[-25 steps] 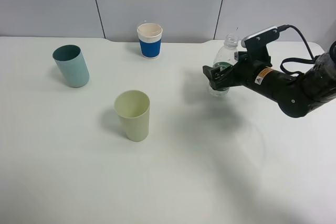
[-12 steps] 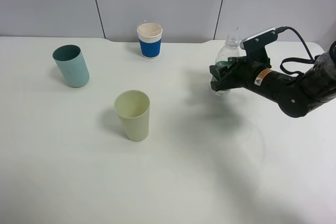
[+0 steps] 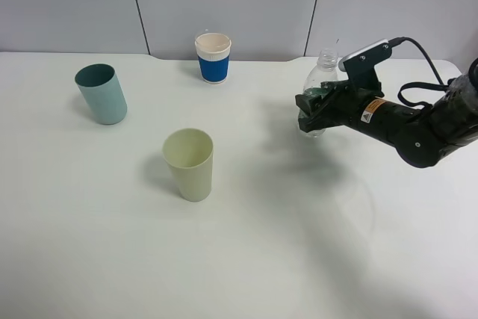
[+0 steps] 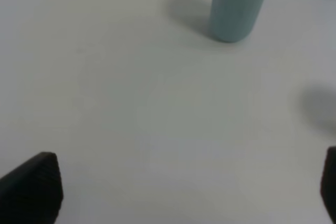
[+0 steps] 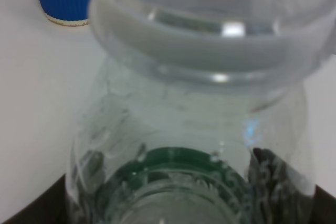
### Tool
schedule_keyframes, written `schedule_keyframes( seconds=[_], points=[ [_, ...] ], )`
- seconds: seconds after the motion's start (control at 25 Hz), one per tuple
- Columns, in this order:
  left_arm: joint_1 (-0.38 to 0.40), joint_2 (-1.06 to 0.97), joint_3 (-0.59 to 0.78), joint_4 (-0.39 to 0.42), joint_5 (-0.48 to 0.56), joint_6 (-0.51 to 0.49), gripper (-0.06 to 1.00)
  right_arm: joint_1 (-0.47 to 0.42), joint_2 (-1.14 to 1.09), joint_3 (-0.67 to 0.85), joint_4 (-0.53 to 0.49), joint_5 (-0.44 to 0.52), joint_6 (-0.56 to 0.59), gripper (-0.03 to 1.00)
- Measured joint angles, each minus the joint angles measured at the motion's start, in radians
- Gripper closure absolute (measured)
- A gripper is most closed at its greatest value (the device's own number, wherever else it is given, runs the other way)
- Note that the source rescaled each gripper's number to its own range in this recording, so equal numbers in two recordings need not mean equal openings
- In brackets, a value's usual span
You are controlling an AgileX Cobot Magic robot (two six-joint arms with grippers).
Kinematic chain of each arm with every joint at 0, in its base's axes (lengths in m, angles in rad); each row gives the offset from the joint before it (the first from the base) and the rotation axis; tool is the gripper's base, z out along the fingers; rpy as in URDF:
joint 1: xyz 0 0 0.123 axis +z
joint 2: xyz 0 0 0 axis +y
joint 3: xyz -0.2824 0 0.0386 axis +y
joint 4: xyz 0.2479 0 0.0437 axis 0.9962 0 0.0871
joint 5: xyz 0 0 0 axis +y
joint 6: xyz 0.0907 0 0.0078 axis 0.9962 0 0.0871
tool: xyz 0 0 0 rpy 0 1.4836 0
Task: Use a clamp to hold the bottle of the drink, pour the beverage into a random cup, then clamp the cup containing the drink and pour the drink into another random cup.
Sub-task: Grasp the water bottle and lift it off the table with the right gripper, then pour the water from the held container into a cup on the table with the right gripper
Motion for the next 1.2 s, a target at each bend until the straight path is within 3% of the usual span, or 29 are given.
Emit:
schedule_keyframes(
  seconds=[0.28, 0.68, 0.92, 1.2],
  points=[
    [0.000, 0.000, 0.000, 0.000, 0.000, 0.000, -0.06, 0.043, -0.049, -0.001, -0.005, 0.085, 0.011, 0.96],
    [0.000, 0.000, 0.000, 0.000, 0.000, 0.000, -0.06, 0.055, -0.199, -0.013, -0.008, 0.277, 0.068, 0.96],
    [0.000, 0.000, 0.000, 0.000, 0.000, 0.000, -0.06, 0.096, -0.246, -0.118, -0.121, 0.491, 0.158, 0.96],
    [0.000, 0.000, 0.000, 0.000, 0.000, 0.000, -0.06, 0.207, -0.255, -0.245, -0.274, 0.609, 0.202, 0.96]
  ],
)
